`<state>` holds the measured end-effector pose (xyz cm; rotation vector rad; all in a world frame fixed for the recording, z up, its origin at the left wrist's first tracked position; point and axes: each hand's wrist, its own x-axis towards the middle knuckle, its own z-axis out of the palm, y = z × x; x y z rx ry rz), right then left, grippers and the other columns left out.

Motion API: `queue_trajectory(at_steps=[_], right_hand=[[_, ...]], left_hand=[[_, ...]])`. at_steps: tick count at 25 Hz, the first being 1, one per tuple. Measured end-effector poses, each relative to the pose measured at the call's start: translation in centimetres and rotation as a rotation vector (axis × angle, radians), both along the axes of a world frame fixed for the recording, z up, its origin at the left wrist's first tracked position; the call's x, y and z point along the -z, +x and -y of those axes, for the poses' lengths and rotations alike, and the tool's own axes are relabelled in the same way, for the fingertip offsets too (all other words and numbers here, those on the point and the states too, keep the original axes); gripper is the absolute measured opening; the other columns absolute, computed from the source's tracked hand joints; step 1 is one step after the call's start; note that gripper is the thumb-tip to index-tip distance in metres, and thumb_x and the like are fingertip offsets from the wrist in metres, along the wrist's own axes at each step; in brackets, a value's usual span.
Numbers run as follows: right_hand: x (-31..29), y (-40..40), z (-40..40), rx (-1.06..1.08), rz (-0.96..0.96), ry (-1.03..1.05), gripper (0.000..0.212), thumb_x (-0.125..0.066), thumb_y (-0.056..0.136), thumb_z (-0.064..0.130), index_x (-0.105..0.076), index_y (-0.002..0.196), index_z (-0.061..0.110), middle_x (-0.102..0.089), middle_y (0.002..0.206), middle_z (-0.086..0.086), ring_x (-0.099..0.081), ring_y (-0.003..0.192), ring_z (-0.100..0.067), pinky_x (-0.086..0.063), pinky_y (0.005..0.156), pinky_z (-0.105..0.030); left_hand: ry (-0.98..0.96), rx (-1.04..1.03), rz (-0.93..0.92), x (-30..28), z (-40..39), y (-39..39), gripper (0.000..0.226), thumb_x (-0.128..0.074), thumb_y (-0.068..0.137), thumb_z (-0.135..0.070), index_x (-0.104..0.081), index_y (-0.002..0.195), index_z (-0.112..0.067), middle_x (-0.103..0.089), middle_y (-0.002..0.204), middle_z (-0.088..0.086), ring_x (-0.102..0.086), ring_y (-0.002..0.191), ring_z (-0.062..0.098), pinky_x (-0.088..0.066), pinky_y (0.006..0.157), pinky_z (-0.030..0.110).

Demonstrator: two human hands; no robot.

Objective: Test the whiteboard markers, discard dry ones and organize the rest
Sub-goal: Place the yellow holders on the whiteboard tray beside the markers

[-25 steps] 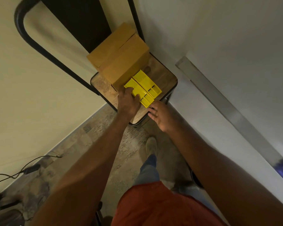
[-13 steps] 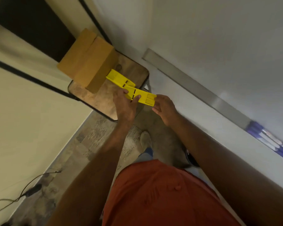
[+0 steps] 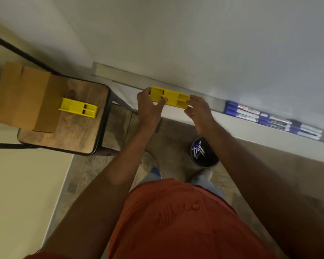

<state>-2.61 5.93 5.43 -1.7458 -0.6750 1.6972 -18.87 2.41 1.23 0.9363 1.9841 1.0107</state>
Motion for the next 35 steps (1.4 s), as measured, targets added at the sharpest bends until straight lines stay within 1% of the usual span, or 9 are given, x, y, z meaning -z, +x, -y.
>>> queue_trajectory(at_steps=[3, 11, 16, 19, 21, 23, 27, 32, 35], right_hand=[[-0.3, 3.0, -0.5, 0.023, 0.138, 0.016, 0.026, -0.05, 0.094, -0.003, -0.064, 0.112, 0.01, -0.054, 0.081, 0.0, -0.051, 0.072, -0.009, -0.044, 0.057, -0.015], [-0.7, 6.9, -0.6, -0.025, 0.308, 0.066, 0.033, -0.046, 0.094, -0.003, -0.054, 0.076, 0.023, -0.047, 0.075, 0.007, -0.043, 0.069, -0.005, -0.036, 0.061, -0.016], [-0.7, 8.7, -0.3, -0.032, 0.353, 0.092, 0.031, -0.047, 0.097, 0.001, -0.063, 0.123, 0.008, -0.054, 0.089, 0.005, -0.048, 0.076, -0.006, -0.04, 0.059, -0.01], [-1.4, 9.5, 0.0, -0.054, 0.343, 0.094, 0.048, -0.045, 0.101, 0.002, -0.047, 0.149, 0.007, -0.06, 0.12, -0.006, -0.06, 0.113, -0.02, -0.04, 0.057, 0.001], [-1.6, 10.0, 0.2, -0.048, 0.343, 0.104, 0.045, -0.045, 0.101, 0.001, -0.05, 0.146, 0.005, -0.06, 0.133, -0.016, -0.054, 0.128, -0.032, -0.049, 0.066, -0.009], [-1.5, 10.5, 0.4, -0.068, 0.355, 0.125, 0.034, -0.045, 0.1, 0.001, -0.061, 0.128, 0.009, -0.063, 0.128, -0.022, -0.058, 0.115, -0.035, -0.052, 0.074, -0.03], [-0.3, 11.7, 0.2, -0.119, 0.353, 0.159, 0.022, -0.046, 0.095, 0.002, -0.062, 0.103, 0.015, -0.054, 0.083, 0.002, -0.049, 0.077, -0.013, -0.039, 0.068, -0.025], [0.8, 12.6, -0.1, -0.124, 0.352, 0.133, 0.041, -0.048, 0.094, 0.006, -0.06, 0.134, 0.008, -0.058, 0.103, 0.003, -0.051, 0.089, -0.011, -0.04, 0.072, -0.021], [0.9, 12.6, -0.1, -0.134, 0.354, 0.125, 0.036, -0.047, 0.096, 0.007, -0.059, 0.129, 0.014, -0.058, 0.104, 0.006, -0.053, 0.088, -0.009, -0.04, 0.071, -0.019]], left_hand=[[-0.008, 0.091, 0.0, 0.5, -1.2, 3.4, 0.06, -0.082, 0.083, -0.029, -0.053, 0.132, -0.009, -0.046, 0.125, 0.009, -0.052, 0.105, 0.015, -0.054, 0.095, 0.039], [-0.142, 0.23, -0.112, 1.9, -4.0, 8.6, 0.061, -0.076, 0.087, -0.041, -0.054, 0.134, -0.009, -0.052, 0.127, 0.016, -0.047, 0.122, 0.034, -0.041, 0.102, 0.041], [-0.153, 0.326, -0.225, 2.6, -4.9, 10.2, 0.046, -0.07, 0.092, -0.033, -0.057, 0.132, -0.013, -0.056, 0.125, 0.017, -0.049, 0.121, 0.036, -0.043, 0.101, 0.044], [-0.175, 0.337, -0.252, 2.7, -5.1, 11.0, 0.042, -0.067, 0.093, -0.028, -0.058, 0.131, -0.011, -0.057, 0.126, 0.017, -0.049, 0.121, 0.036, -0.04, 0.101, 0.043], [-0.181, 0.325, -0.24, 2.6, -5.1, 11.6, 0.04, -0.067, 0.092, -0.027, -0.059, 0.129, -0.011, -0.057, 0.125, 0.017, -0.049, 0.12, 0.035, -0.043, 0.1, 0.043], [-0.177, 0.327, -0.235, 2.5, -5.1, 12.2, 0.039, -0.067, 0.092, -0.025, -0.06, 0.127, -0.011, -0.056, 0.124, 0.017, -0.049, 0.12, 0.035, -0.044, 0.1, 0.045], [-0.184, 0.321, -0.229, 2.4, -5.1, 12.9, 0.038, -0.066, 0.092, -0.024, -0.06, 0.126, -0.009, -0.054, 0.125, 0.019, -0.049, 0.12, 0.037, -0.045, 0.101, 0.048], [-0.2, 0.338, -0.275, 2.1, -5.1, 13.2, 0.041, -0.066, 0.092, -0.027, -0.059, 0.129, -0.01, -0.055, 0.126, 0.019, -0.05, 0.12, 0.037, -0.045, 0.1, 0.046], [-0.206, 0.368, -0.298, 1.9, -5.1, 13.2, 0.041, -0.065, 0.092, -0.027, -0.059, 0.129, -0.009, -0.056, 0.124, 0.02, -0.051, 0.118, 0.038, -0.044, 0.101, 0.045]])
